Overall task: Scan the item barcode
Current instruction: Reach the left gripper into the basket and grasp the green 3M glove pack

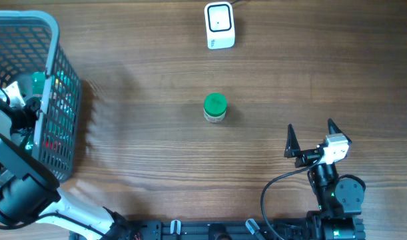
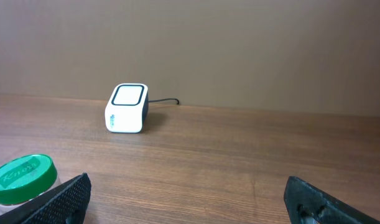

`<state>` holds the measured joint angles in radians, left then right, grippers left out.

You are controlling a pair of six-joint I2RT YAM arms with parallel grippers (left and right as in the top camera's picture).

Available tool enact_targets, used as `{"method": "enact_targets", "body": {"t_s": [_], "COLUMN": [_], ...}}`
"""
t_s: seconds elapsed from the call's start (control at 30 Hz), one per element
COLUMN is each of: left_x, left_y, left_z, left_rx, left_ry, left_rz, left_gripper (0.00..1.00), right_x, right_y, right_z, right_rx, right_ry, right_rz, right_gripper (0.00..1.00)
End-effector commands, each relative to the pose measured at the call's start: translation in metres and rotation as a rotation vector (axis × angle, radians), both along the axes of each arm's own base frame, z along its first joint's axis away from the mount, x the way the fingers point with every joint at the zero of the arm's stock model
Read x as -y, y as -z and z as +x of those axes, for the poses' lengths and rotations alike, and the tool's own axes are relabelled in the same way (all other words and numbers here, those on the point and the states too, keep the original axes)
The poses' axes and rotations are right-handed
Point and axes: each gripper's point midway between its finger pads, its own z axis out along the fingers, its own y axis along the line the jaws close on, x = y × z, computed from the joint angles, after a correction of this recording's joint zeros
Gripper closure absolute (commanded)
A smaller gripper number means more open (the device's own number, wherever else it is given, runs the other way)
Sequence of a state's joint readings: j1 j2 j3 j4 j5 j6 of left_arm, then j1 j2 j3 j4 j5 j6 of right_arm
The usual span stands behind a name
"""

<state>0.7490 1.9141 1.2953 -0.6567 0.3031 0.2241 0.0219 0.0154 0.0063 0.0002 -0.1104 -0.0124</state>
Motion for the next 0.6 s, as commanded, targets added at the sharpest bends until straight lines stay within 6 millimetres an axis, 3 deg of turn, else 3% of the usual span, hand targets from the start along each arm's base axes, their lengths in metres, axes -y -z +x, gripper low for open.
{"method": "enact_targets", "body": {"t_s": [0.0,0.07,0.2,0.43,0.5,0.57], "left_x": [0.006,-0.011,-0.024,-0.026,-0.018,0.006], "left_y": [-0.034,-0.100,-0.194,-0.275,-0.320,-0.373], "left_z": [0.012,0.027,0.033,0.009,0.001,-0.009], "left_rx": [0.070,0.191,0.364,0.506,0.654,0.835], "left_ry": [0.021,-0.038,-0.077,-0.220,-0.331,-0.347], "left_rz": [-0.004,0.091,0.259,0.410,0.383,0.346], "left_gripper": [0.96,0.96,0.96,0.96,0.96,0.96], "right_x": [0.003,0.003,0.003,0.003,0.003,0.003], "right_y": [-0.002,-0.002,-0.002,-0.002,-0.002,-0.002], "right_z": [0.000,0.000,0.000,0.000,0.000,0.000], "right_rx": [0.008,0.008,0.008,0.008,0.008,0.008], "right_ry": [0.014,0.014,0.014,0.014,0.014,0.014], "right_rz": [0.013,0.013,0.013,0.013,0.013,0.013], "right_gripper": [0.00,0.00,0.00,0.00,0.00,0.00]}}
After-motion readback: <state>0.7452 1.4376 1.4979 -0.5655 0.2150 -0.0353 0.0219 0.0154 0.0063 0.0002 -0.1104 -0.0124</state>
